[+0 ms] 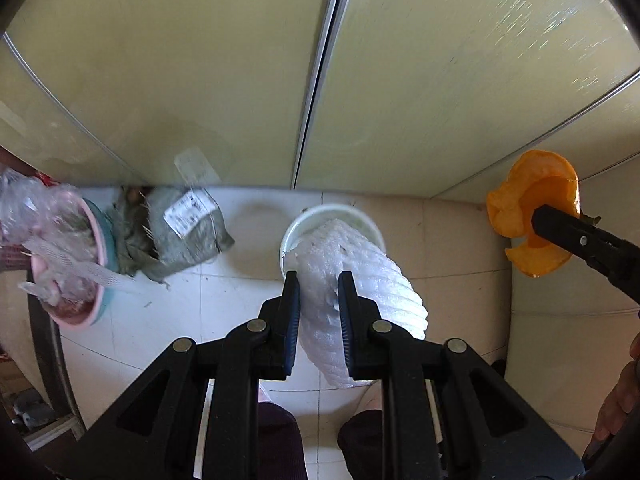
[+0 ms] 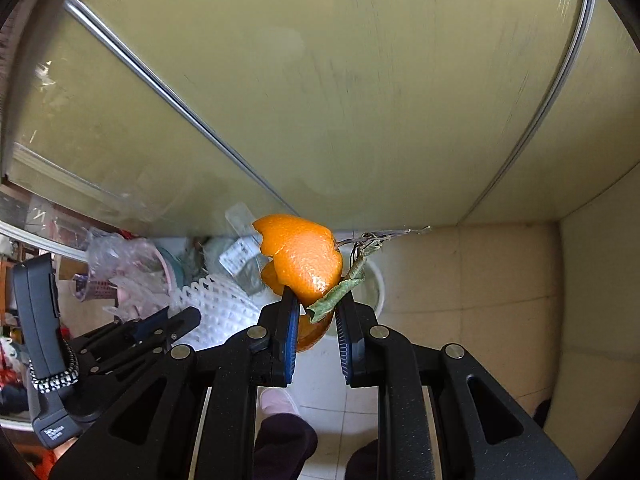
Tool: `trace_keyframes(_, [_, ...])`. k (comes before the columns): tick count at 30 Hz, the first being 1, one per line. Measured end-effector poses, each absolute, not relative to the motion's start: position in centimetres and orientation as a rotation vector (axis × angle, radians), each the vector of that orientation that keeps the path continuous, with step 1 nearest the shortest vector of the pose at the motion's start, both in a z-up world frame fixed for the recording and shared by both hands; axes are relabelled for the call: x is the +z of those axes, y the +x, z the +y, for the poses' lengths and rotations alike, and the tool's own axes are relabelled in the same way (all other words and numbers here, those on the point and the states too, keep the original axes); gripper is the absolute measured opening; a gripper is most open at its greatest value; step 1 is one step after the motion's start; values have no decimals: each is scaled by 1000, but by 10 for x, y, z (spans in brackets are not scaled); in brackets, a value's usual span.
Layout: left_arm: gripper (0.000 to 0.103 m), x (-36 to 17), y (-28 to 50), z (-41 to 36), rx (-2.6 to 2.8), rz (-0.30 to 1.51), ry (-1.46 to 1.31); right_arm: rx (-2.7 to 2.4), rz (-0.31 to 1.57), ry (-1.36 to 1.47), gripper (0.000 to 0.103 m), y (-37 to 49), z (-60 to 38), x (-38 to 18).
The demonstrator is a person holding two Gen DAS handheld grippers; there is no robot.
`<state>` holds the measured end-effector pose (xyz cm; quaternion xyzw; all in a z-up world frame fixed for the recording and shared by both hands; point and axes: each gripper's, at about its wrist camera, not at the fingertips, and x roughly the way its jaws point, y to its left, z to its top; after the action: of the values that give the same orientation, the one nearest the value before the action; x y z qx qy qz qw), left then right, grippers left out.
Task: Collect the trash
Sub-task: 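Carry the foam net and orange peel down and drop them into the bin, then raise both tools back up toward the counter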
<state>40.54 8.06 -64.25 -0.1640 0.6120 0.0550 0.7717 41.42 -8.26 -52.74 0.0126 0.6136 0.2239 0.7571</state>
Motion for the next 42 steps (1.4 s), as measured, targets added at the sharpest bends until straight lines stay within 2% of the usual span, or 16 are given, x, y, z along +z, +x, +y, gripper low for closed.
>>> trace_keyframes(5, [18, -696, 414, 85, 100, 1361, -378, 500, 1347, 22, 16, 414, -68, -568])
trace_keyframes(10, [20, -709, 422, 78, 60, 1327, -358, 528, 1335, 38, 20, 417, -60, -582])
trace_keyframes(11, [29, -709, 423, 76, 58, 1320, -348, 537, 1334, 39, 21, 417, -59, -583])
trace_keyframes(12, [42, -710, 424, 74, 62, 1323, -327, 544, 1340, 42, 25, 416, -58, -584])
trace_keyframes(13, [48, -713, 425, 73, 71, 1325, -314, 546, 1348, 51, 33, 416, -58, -584])
trace_keyframes(14, [52, -714, 424, 73, 79, 1324, -308, 547, 1353, 56, 37, 418, -65, -587])
trace_keyframes(15, [52, -715, 423, 73, 76, 1329, -310, 545, 1358, 57, 42, 418, -65, -586])
trace_keyframes(22, [52, -696, 418, 76, 77, 1351, -322, 522, 1368, 34, 42, 416, -80, -569])
trace_keyframes(31, [52, -588, 413, 82, 78, 1277, -304, 501, 1330, 10, 42, 411, -80, -491])
trace_keyframes(42, [52, -381, 407, 97, 44, 1108, -238, 487, 1170, -21, 42, 400, -76, -308])
